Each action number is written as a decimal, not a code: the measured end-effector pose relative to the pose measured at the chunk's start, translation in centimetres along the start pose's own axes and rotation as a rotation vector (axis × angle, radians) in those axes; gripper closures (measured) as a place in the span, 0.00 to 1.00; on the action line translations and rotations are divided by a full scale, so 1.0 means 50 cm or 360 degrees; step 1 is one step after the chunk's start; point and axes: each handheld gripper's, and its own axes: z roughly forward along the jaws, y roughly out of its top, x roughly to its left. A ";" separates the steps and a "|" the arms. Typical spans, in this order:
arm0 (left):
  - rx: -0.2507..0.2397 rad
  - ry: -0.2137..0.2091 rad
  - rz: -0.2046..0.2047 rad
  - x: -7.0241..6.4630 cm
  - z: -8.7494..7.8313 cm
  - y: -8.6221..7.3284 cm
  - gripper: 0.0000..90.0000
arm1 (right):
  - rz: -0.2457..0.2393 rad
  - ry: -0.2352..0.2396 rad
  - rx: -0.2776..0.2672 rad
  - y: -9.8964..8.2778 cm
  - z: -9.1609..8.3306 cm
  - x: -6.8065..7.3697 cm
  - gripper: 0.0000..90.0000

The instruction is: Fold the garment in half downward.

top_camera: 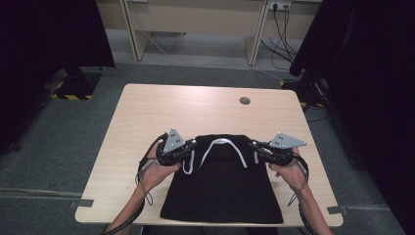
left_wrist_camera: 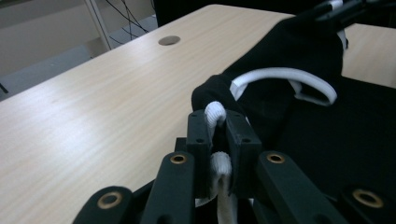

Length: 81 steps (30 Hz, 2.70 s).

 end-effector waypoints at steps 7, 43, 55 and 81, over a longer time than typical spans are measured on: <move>0.0024 -0.0047 0.0037 -0.048 -0.043 -0.061 0.90 | -0.0020 0.0032 -0.0014 -0.021 -0.044 0.046 0.91; 0.0234 -0.0043 -0.0079 -0.035 0.038 -0.077 0.41 | 0.0177 0.0057 0.0351 -0.085 -0.051 -0.005 0.48; 0.0173 -0.0212 0.0017 -0.055 0.035 -0.044 0.91 | 0.0055 0.0168 0.0417 -0.048 -0.047 0.019 0.93; 0.0095 -0.0239 -0.0168 -0.133 -0.058 -0.068 0.35 | 0.0089 0.0083 0.0308 -0.067 -0.164 0.121 0.50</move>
